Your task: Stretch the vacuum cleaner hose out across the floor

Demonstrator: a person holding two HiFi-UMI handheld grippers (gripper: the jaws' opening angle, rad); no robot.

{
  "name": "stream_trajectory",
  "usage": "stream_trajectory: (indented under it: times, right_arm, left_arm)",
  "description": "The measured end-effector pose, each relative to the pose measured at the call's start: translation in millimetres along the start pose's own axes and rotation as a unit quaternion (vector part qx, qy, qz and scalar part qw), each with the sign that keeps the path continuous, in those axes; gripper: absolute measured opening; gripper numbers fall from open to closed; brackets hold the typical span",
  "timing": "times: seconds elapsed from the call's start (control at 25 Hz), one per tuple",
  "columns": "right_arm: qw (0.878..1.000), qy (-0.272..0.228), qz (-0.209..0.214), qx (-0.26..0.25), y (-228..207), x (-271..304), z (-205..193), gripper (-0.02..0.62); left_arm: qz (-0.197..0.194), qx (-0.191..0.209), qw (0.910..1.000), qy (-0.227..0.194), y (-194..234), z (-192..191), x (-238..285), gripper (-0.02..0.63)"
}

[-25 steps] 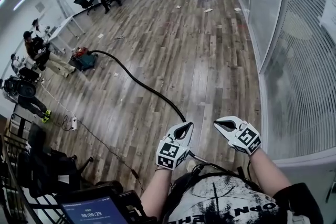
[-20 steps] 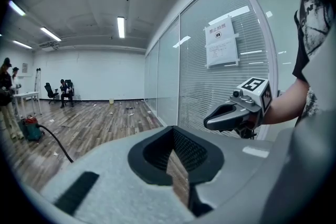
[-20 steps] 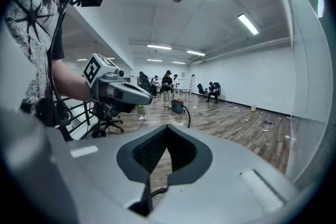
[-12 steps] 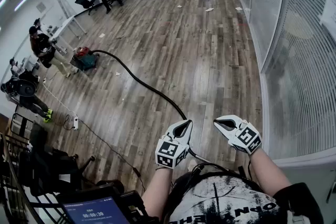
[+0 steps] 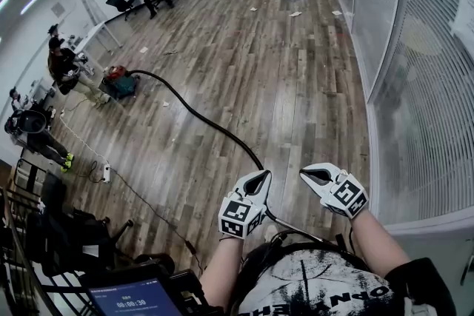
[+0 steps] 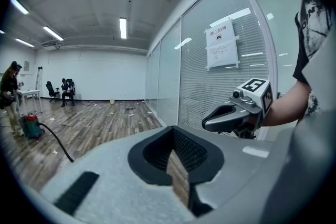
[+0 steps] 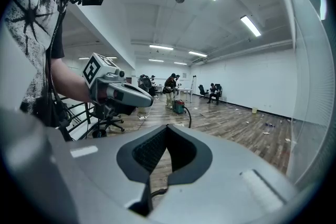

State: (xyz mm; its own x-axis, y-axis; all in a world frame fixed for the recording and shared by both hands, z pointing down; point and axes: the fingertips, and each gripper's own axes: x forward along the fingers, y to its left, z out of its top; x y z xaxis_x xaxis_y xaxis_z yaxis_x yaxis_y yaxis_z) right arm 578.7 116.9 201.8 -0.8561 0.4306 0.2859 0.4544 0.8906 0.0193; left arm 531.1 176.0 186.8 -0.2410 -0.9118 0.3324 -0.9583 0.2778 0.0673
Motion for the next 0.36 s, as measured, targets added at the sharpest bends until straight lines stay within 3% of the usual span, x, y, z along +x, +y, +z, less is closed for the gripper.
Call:
stream_trajectory:
  times: [0.36]
  right_arm:
    - [1.0,0.004,-0.005,-0.002,2.9,1.8,-3.8,0.006]
  left_arm:
    - [-0.005,0.007,0.9999,0.006,-3.2,-6.2,-0.1,0.0]
